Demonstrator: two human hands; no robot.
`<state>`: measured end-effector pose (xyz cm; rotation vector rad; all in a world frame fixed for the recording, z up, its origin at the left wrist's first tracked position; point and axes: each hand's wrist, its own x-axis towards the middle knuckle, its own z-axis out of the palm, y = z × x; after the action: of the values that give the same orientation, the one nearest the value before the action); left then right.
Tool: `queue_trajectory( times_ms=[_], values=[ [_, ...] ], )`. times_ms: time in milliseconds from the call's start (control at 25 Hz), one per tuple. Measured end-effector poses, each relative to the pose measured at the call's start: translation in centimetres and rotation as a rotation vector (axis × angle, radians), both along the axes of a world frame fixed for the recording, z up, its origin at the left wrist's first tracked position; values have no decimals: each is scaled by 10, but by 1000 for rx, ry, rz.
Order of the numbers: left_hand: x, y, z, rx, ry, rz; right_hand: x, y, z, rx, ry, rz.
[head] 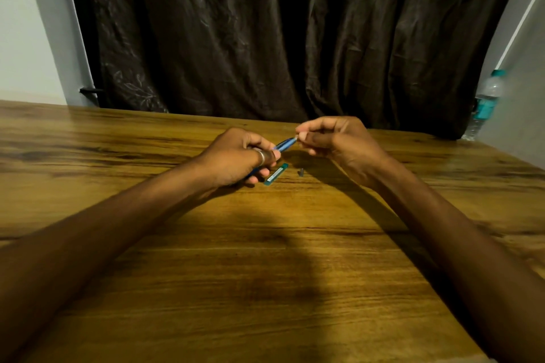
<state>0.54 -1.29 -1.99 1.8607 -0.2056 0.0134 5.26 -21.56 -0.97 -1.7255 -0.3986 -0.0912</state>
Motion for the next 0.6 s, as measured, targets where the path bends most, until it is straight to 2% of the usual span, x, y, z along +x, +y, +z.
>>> queue_trajectory(
  times_ms=[320, 520, 600],
  values=[
    [-2, 0, 1, 37, -30, -25, -3, 2, 1, 16, 5, -12],
    [-2, 3, 1, 59, -22, -9, -3, -5, 6, 107, 17, -102],
    [0, 5, 0, 61, -21, 7, -3, -9, 7, 49, 30, -109]
  ],
)
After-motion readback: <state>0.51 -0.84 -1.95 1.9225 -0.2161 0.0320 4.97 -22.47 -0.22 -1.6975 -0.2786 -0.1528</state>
